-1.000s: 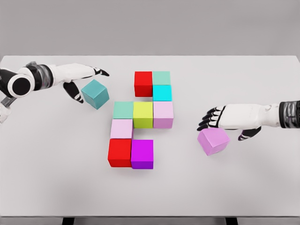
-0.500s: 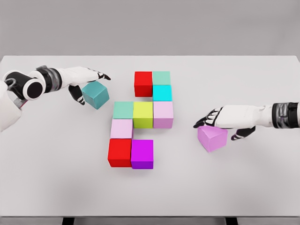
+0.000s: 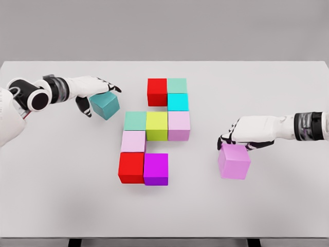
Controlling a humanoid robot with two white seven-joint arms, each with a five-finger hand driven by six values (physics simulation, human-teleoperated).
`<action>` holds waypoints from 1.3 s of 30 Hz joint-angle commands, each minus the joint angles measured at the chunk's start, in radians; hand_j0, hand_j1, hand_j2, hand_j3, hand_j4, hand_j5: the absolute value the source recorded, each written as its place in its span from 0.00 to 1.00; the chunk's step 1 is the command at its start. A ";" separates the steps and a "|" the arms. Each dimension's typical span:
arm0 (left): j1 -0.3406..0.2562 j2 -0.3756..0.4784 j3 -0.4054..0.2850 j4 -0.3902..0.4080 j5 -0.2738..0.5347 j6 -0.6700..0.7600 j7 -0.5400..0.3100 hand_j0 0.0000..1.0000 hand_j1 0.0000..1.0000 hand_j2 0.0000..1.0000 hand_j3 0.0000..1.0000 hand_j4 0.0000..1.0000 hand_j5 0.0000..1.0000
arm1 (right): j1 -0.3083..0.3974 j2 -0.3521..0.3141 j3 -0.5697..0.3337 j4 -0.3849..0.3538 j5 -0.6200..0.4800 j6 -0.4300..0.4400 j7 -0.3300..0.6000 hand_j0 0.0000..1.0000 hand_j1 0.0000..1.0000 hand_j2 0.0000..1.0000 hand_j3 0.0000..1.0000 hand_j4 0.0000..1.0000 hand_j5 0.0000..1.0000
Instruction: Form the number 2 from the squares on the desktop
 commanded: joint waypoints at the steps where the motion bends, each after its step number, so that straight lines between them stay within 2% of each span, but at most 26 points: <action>1: 0.000 -0.013 0.002 0.017 -0.006 -0.002 0.000 0.99 0.99 0.99 0.99 0.99 0.99 | 0.000 -0.002 -0.001 -0.002 -0.019 0.001 0.000 0.40 0.40 0.40 0.40 0.40 0.40; 4: -0.002 -0.021 0.002 0.023 -0.006 0.000 0.000 0.99 0.99 0.99 0.99 0.99 0.99 | 0.000 -0.002 -0.025 -0.012 -0.085 0.001 0.000 0.42 0.42 0.42 0.42 0.42 0.42; 8: -0.002 -0.029 0.002 0.021 -0.013 0.000 0.000 0.99 0.99 0.99 0.99 0.99 0.99 | -0.005 0.003 -0.039 -0.075 -0.197 0.001 0.000 0.44 0.44 0.44 0.44 0.44 0.44; 10: -0.002 -0.029 0.002 0.023 -0.013 0.000 0.000 0.92 0.92 0.92 0.92 0.92 0.92 | -0.009 0.039 -0.039 -0.087 -0.214 0.001 0.000 0.44 0.44 0.44 0.44 0.44 0.44; 11: -0.002 -0.029 0.002 0.023 -0.013 0.001 0.000 0.87 0.87 0.87 0.87 0.87 0.87 | -0.008 0.067 -0.034 -0.087 -0.214 0.001 0.000 0.45 0.45 0.45 0.45 0.45 0.45; 13: -0.002 -0.027 0.003 0.023 -0.012 0.004 0.000 0.83 0.83 0.83 0.83 0.83 0.83 | -0.008 0.115 -0.028 -0.085 -0.208 0.001 0.000 0.46 0.46 0.46 0.46 0.46 0.46; 16: 0.000 -0.027 0.003 0.023 -0.010 0.010 0.000 0.81 0.81 0.81 0.81 0.81 0.81 | -0.009 0.142 -0.030 -0.073 -0.198 0.001 0.000 0.46 0.46 0.46 0.46 0.46 0.46; 19: 0.000 -0.027 0.005 0.023 -0.009 0.013 0.000 0.74 0.74 0.74 0.74 0.74 0.74 | -0.012 0.165 -0.037 -0.018 -0.198 0.001 0.000 0.46 0.46 0.46 0.46 0.46 0.46; 22: 0.002 -0.027 0.005 0.023 -0.007 0.015 0.000 0.66 0.66 0.66 0.66 0.66 0.66 | -0.014 0.171 -0.039 -0.004 -0.197 0.001 0.000 0.47 0.47 0.47 0.47 0.47 0.47; 28: 0.003 -0.032 0.006 0.021 -0.006 0.039 0.000 0.57 0.57 0.57 0.57 0.57 0.57 | -0.014 0.176 -0.037 -0.007 -0.197 0.001 0.000 0.52 0.52 0.52 0.52 0.52 0.52; 34: 0.000 -0.041 0.022 0.009 0.003 0.116 0.000 0.46 0.46 0.46 0.46 0.46 0.46 | -0.014 0.188 -0.033 -0.004 -0.179 0.001 0.000 0.52 0.52 0.52 0.52 0.52 0.52; 39: -0.003 -0.056 0.025 0.004 0.006 0.214 0.000 0.41 0.41 0.41 0.41 0.41 0.41 | -0.015 0.197 -0.033 -0.003 -0.152 0.001 0.000 0.52 0.52 0.52 0.52 0.52 0.52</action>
